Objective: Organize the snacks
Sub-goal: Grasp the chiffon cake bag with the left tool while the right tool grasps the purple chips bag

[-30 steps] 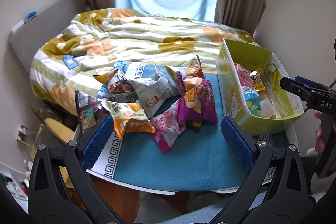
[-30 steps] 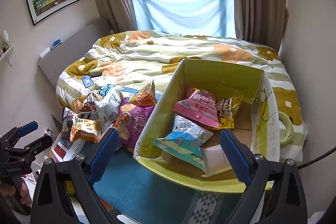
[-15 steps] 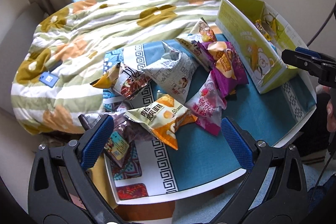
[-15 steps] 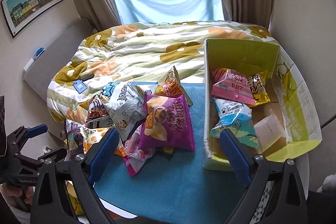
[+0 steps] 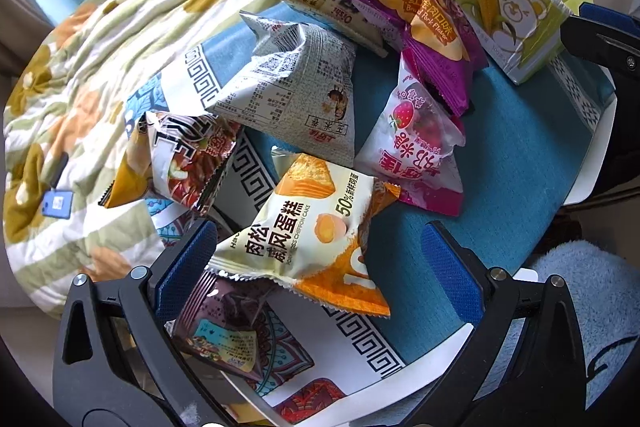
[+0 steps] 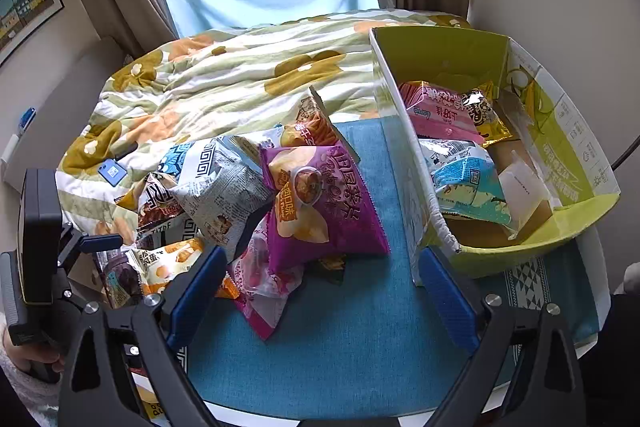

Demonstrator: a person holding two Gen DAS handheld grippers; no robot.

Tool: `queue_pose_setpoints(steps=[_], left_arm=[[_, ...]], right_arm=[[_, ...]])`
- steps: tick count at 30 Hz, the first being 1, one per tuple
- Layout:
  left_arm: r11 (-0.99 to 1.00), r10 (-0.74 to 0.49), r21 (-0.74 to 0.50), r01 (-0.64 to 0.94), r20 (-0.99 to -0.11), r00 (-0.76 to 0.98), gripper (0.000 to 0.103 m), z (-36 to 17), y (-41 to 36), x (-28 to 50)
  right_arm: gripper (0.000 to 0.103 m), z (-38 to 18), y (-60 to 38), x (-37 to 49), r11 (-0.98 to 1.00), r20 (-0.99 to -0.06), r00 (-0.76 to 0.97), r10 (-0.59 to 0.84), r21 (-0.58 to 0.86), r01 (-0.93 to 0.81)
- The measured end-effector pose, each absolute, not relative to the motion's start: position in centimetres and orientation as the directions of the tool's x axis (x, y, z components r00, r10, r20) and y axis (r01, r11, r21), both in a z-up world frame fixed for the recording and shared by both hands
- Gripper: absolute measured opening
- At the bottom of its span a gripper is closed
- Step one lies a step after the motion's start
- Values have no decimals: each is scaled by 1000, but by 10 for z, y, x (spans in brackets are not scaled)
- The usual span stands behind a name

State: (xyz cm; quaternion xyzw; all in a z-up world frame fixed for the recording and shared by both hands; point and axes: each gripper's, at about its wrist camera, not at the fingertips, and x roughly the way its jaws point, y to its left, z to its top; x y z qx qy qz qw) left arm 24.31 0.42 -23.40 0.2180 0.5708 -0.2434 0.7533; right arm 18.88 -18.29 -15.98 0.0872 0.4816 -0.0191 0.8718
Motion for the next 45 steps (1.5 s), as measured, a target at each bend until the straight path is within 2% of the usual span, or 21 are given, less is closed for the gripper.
queue_pose_setpoints(steps=[4, 9, 17, 21, 25, 29, 45], left_arm=[[788, -117, 33, 614, -972, 203, 101, -246, 0, 251], [801, -104, 13, 599, -982, 160, 101, -262, -1, 263], [807, -80, -12, 590, -993, 90, 89, -279, 4, 273], [809, -93, -39, 587, -994, 61, 88, -282, 5, 277], [800, -125, -76, 596, -991, 40, 74, -280, 6, 278], [808, -158, -118, 578, -987, 19, 66, -281, 5, 282], [834, -177, -134, 536, -984, 29, 63, -279, 17, 289]], right_arm=[[96, -170, -176, 202, 993, -850, 527, 11, 69, 91], [96, -189, -172, 232, 997, -862, 506, 22, 56, 52], [96, -219, -165, 270, 1000, -902, 431, 5, 13, 17], [96, -222, -158, 279, 1000, -901, 432, -23, -29, -7], [96, -222, -156, 286, 999, -897, 440, -40, -51, -13], [96, -224, -152, 293, 997, -899, 435, -49, -68, -28], [96, -259, -155, 318, 1000, -934, 356, -22, -20, 8]])
